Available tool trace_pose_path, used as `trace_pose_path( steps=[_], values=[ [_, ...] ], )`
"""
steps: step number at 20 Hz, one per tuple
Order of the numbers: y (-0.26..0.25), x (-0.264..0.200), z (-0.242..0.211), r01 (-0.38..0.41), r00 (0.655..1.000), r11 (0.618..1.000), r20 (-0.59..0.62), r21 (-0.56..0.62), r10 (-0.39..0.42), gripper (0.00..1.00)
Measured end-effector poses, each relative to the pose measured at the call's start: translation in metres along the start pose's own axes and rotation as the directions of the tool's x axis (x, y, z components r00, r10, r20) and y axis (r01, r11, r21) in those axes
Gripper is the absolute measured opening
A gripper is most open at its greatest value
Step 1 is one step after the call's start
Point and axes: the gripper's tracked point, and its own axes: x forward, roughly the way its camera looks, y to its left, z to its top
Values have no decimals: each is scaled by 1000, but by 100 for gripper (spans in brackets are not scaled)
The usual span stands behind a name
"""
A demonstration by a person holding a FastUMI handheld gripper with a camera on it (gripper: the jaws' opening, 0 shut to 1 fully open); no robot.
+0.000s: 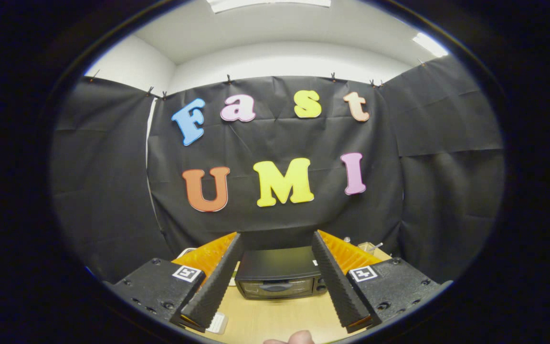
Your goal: Open the toaster oven, put the food inside, and close the toaster oven door.
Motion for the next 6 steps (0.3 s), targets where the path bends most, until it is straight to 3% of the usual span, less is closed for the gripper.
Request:
trace_pose_path(
  steps=[6],
  values=[
    [-1, 3, -2, 1, 1000, 1000, -18, 7, -1, 97]
  ],
)
